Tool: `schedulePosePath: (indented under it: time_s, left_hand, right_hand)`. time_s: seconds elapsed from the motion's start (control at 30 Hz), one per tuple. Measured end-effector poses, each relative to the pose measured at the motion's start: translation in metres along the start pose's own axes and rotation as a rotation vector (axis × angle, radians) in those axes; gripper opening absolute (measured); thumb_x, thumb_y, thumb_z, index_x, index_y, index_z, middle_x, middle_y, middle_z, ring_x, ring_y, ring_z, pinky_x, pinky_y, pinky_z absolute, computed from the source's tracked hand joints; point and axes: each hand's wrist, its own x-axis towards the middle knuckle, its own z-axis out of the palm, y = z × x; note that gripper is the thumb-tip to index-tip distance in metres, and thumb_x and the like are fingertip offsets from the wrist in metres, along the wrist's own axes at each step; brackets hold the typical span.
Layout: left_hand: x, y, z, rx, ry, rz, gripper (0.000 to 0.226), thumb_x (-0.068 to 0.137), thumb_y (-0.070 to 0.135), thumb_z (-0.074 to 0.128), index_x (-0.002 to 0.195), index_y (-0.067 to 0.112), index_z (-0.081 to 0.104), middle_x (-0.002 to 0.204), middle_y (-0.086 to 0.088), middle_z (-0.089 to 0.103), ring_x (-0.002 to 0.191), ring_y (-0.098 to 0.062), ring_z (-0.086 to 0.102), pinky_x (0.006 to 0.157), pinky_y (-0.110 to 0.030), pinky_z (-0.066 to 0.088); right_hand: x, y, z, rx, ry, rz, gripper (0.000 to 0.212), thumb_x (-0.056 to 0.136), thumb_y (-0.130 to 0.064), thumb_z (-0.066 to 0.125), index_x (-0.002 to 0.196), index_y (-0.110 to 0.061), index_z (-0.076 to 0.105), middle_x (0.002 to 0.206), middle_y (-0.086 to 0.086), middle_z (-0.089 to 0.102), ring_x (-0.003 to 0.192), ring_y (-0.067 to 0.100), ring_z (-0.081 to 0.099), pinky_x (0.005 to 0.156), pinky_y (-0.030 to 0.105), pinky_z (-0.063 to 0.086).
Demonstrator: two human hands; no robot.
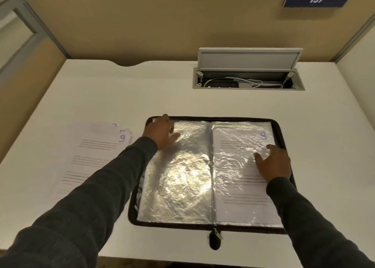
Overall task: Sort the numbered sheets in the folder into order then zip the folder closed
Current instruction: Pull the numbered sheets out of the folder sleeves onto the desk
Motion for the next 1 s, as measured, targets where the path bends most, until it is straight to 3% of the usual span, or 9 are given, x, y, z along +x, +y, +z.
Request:
schedulePosePath:
  time_s: [0.1,0.27,0.53,0.77,0.87,1.0]
  left_hand:
    - [0.008,0.056,0.009,-0.045,-0.031,0.075,0.03,0.09,0.048,0.057,0.093,0.018,0.058,0.11,-0.002,0.049,0.097,-0.021,0.052,0.083,-0.036,0.046]
    - [0.017,0.123,0.034,-0.097,-0.075,0.172,0.034,0.09,0.048,0.059,0.106,0.017,0.058,0.113,-0.004,0.05,0.104,-0.023,0.052,0.082,-0.034,0.043]
    - [0.041,0.172,0.051,-0.218,-0.057,0.136,0.04,0.091,0.045,0.059,0.121,0.019,0.056,0.123,-0.002,0.054,0.115,-0.022,0.05,0.094,-0.036,0.044]
    - [0.08,0.197,0.043,-0.213,-0.134,0.083,0.057,0.099,0.027,0.05,0.151,0.015,0.03,0.152,-0.008,0.038,0.138,-0.028,0.035,0.113,-0.042,0.03]
    - [0.096,0.208,0.044,-0.146,-0.161,0.072,0.053,0.098,0.026,0.05,0.148,0.016,0.036,0.145,-0.008,0.044,0.132,-0.029,0.041,0.109,-0.042,0.033]
    - [0.108,0.215,0.043,-0.144,-0.126,0.063,0.039,0.092,0.034,0.059,0.129,0.021,0.054,0.126,-0.004,0.056,0.117,-0.025,0.05,0.101,-0.04,0.034]
  right_hand:
    - [0.0,0.017,-0.008,-0.052,-0.024,0.073,0.061,0.091,-0.037,0.069,0.143,-0.011,0.048,0.139,0.02,0.047,0.128,0.042,0.046,0.103,0.052,0.043]
    - [0.012,0.034,-0.018,0.026,-0.043,0.087,0.051,0.094,-0.034,0.066,0.138,-0.012,0.054,0.127,0.019,0.056,0.118,0.041,0.055,0.097,0.048,0.049]
    - [0.022,0.039,-0.025,0.191,-0.024,0.096,0.012,0.097,-0.026,0.062,0.1,-0.017,0.068,0.107,0.009,0.07,0.099,0.031,0.063,0.08,0.031,0.045]
    - [0.023,0.048,-0.028,0.246,-0.045,-0.014,0.01,0.096,-0.021,0.059,0.09,-0.02,0.068,0.088,-0.004,0.061,0.083,0.019,0.054,0.075,0.029,0.042]
    - [0.024,0.054,-0.028,0.238,-0.051,-0.042,0.012,0.096,-0.019,0.059,0.091,-0.017,0.069,0.087,-0.004,0.064,0.081,0.018,0.056,0.073,0.027,0.04]
    - [0.026,0.061,-0.027,0.273,-0.065,-0.074,0.009,0.094,-0.024,0.064,0.09,-0.019,0.069,0.089,-0.003,0.069,0.082,0.017,0.061,0.073,0.027,0.045]
